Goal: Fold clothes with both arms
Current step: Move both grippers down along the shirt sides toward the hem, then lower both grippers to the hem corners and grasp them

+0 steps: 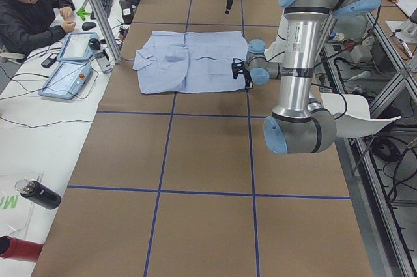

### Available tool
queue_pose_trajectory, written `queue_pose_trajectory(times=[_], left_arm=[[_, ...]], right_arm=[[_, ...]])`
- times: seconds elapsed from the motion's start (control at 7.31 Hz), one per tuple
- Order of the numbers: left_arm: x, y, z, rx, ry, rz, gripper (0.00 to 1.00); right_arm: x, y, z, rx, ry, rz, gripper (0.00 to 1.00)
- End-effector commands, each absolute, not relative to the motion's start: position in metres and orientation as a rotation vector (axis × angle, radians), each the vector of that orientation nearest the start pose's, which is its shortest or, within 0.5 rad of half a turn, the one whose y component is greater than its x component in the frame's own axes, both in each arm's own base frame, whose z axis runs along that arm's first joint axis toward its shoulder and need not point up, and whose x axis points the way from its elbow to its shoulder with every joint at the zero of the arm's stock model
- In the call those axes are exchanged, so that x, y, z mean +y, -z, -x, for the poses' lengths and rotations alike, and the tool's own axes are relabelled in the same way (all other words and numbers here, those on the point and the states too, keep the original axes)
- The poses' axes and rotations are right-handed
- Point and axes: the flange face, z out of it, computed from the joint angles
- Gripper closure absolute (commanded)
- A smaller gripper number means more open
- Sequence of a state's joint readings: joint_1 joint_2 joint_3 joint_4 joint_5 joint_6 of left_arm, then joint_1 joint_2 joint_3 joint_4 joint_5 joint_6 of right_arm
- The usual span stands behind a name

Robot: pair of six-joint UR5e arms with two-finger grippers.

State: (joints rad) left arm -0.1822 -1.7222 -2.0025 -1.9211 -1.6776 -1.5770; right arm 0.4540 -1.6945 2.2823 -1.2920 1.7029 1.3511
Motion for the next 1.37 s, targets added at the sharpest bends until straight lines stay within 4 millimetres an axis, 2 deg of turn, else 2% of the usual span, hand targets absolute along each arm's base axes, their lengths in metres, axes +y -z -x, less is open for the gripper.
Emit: queue_pose_trajectory(times=[0.0,0.27,0.41,0.68,0.82,0.96,1.23], left_arm=[[-0.217,-0.343,-0.495,0.944,0.125,0.016,1.00],[-0.217,-0.342,-0.495,0.948,0.127,0.016,1.00],[-0.216,-0.334,-0.491,0.965,0.125,0.014,1.00],[-0.216,-0.326,-0.486,0.983,0.129,0.008,1.00],[-0.216,-0.322,-0.484,0.990,0.129,0.006,1.00],[-0.216,-0.317,-0.479,1.002,0.136,0.005,1.00],[-0.210,-0.319,-0.455,1.004,0.139,0.008,1.00]], right_arm=[[-0.283,-0.367,0.311,-0.894,-0.151,-0.177,0.00],[-0.272,-0.390,0.292,-0.939,-0.157,-0.185,0.05],[-0.265,-0.390,0.299,-0.943,-0.200,-0.156,0.08],[-0.231,-0.399,0.332,-0.910,-0.257,-0.212,0.08],[-0.212,-0.406,0.349,-0.899,-0.276,-0.230,0.12],[-0.207,-0.414,0.360,-0.893,-0.294,-0.251,0.28],[-0.207,-0.415,0.392,-0.907,-0.288,-0.252,0.42]])
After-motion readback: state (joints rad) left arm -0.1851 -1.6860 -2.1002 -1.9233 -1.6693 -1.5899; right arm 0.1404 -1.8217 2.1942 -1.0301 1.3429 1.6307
